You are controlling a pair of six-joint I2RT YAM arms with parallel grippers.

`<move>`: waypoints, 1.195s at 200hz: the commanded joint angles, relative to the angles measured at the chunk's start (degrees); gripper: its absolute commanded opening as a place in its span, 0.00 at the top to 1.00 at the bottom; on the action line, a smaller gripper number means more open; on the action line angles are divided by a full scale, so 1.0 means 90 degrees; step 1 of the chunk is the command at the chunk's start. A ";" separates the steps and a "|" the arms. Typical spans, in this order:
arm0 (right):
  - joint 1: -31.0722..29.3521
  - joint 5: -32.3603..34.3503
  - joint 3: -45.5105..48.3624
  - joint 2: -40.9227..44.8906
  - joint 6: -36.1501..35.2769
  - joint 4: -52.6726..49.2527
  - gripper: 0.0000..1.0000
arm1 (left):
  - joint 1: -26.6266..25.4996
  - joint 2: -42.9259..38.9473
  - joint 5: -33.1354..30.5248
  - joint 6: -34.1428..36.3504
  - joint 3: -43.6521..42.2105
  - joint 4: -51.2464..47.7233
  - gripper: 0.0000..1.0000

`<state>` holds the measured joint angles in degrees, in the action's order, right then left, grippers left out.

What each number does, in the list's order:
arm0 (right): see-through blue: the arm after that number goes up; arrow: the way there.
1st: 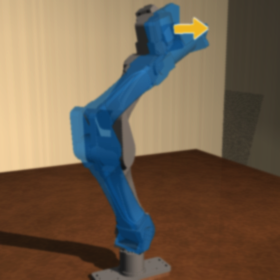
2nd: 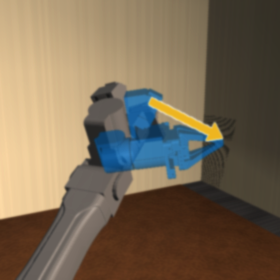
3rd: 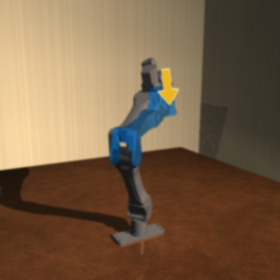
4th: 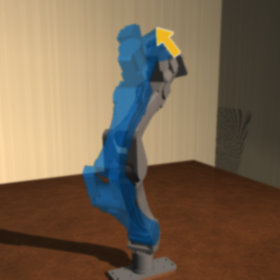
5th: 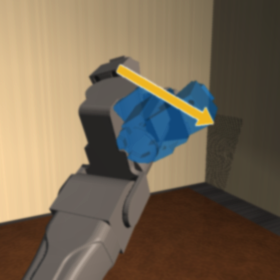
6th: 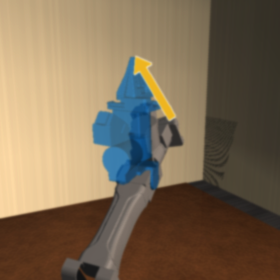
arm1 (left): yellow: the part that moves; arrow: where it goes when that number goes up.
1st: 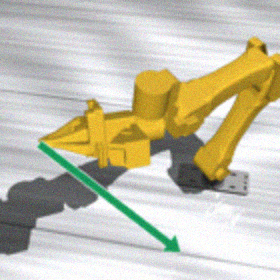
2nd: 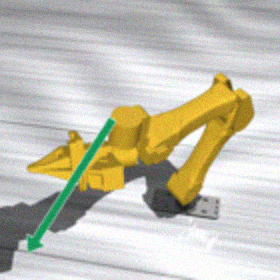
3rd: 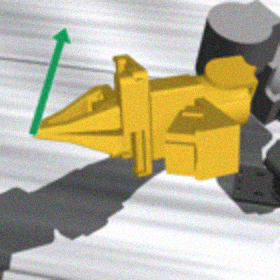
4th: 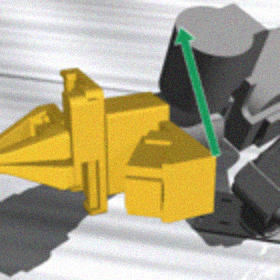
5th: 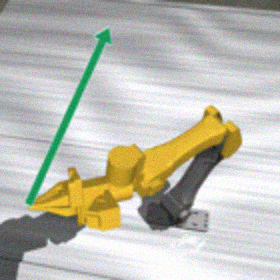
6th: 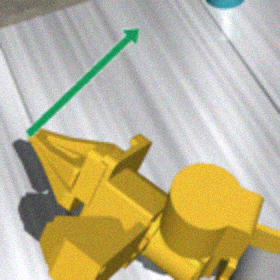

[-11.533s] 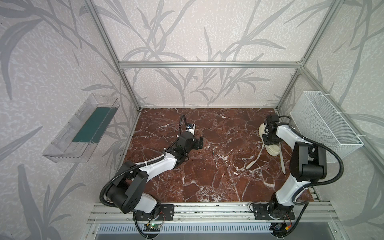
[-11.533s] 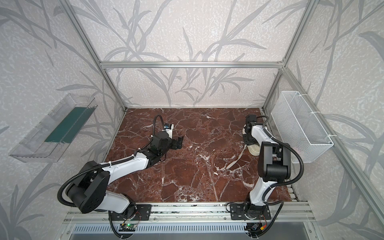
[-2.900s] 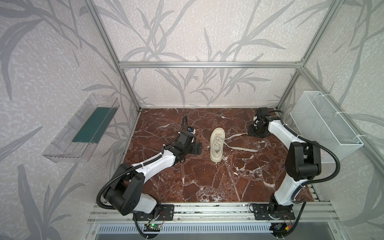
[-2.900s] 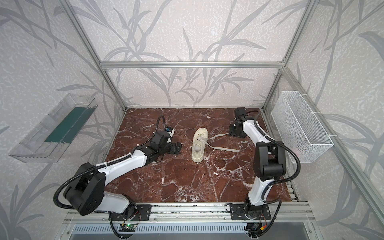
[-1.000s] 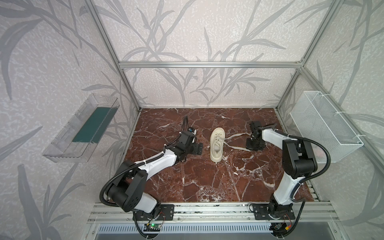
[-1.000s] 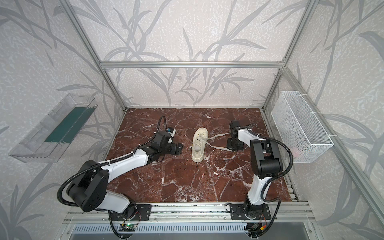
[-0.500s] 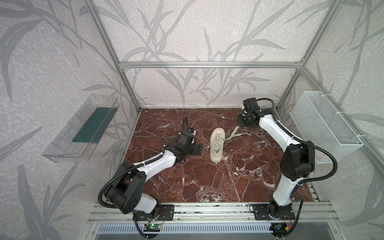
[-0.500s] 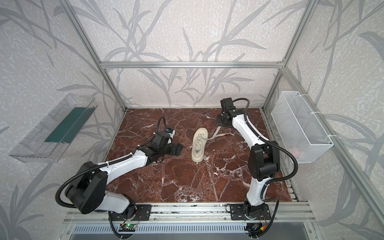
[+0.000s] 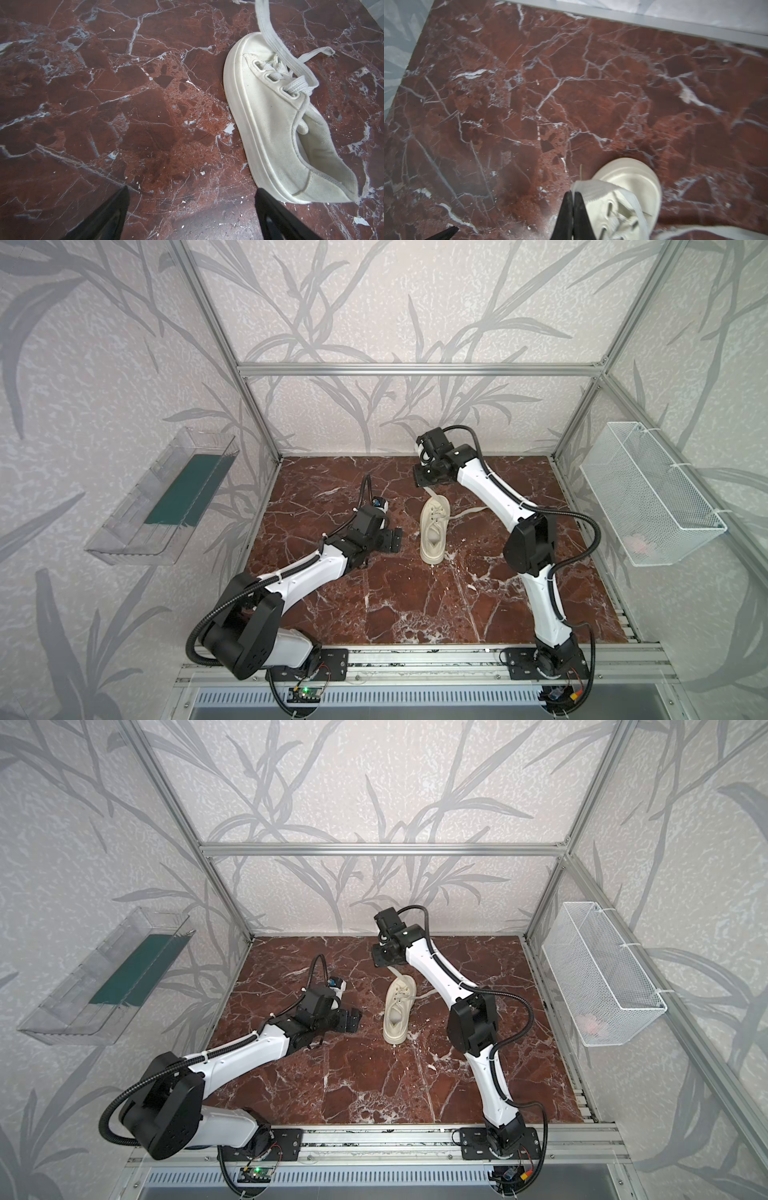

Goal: Tie the shoes

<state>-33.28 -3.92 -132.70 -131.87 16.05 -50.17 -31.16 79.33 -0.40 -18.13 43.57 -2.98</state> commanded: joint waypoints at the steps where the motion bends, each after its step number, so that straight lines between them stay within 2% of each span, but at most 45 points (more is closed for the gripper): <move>1: -0.0186 -0.0279 -0.0664 -0.0431 0.0023 -0.0715 0.96 | 0.0024 -0.0215 -0.0162 -0.0027 -0.0098 -0.0128 0.04; 33: -0.0361 -0.0531 -0.1214 -0.0867 0.0094 -0.0983 0.96 | 0.0038 -0.0301 -0.0199 -0.0027 -0.0173 -0.0148 0.04; 101: -0.0506 -0.1061 -0.1268 -0.1135 0.0246 -0.0996 0.94 | 0.0048 -0.0425 -0.0233 -0.0076 -0.0309 -0.0137 0.04; 239: -0.0758 -0.1482 -0.1574 -0.1564 0.0135 -0.1148 0.94 | 0.0063 -0.0532 -0.0268 -0.0095 -0.0369 -0.0190 0.04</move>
<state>-39.53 -15.25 -144.24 -143.74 17.34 -59.00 -30.96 76.44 -1.58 -18.20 41.34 -3.51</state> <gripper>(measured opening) 0.063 0.960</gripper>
